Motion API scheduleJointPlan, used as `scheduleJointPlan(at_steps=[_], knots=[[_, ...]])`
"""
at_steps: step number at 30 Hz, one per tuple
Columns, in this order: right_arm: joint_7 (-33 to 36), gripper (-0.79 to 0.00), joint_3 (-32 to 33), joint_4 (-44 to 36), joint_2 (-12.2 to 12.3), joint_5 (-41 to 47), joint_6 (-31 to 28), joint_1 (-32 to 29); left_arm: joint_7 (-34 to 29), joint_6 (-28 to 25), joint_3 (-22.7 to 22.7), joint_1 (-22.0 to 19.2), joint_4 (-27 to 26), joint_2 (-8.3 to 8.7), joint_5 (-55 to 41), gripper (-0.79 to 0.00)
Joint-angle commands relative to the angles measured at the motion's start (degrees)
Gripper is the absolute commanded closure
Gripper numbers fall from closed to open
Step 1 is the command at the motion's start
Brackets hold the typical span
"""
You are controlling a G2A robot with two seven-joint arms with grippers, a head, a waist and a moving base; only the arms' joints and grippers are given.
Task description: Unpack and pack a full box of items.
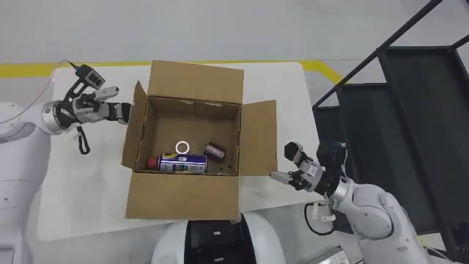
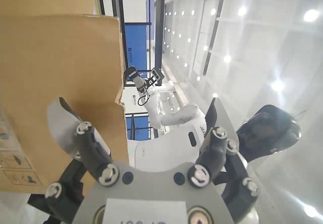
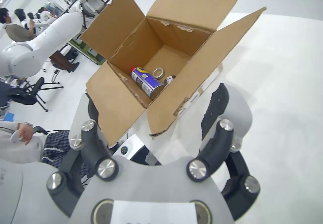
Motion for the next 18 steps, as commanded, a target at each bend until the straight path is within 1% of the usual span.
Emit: scheduleJointPlan(at_steps=[1,7,10,14,18], knots=[[2.2,-0.785,-2.6,0.5,0.1,1.2,-1.4,0.9,0.0,0.1,1.6,0.5,-1.4,-0.34,0.1,-0.785],[6.4,-0.785,-10.0,0.0,0.4,3.3,-3.4,5.7,2.1,-1.0,4.7,0.7,-2.6,-0.92,3.5,-0.785],[8.1,-0.785,-13.1,-1.1,0.4,1.8,-2.3,8.5,3.4,-1.6,5.7,0.6,-2.4,-1.13,5.1,-0.785],[6.8,-0.785,-15.3,-2.0,0.3,-0.3,0.3,11.8,5.1,-2.7,6.2,0.4,-1.8,-1.20,6.9,-0.785],[5.3,-0.785,-15.1,-1.2,0.4,-0.2,2.2,12.9,6.2,-3.2,5.9,0.5,-1.2,-1.14,7.2,-0.785]])
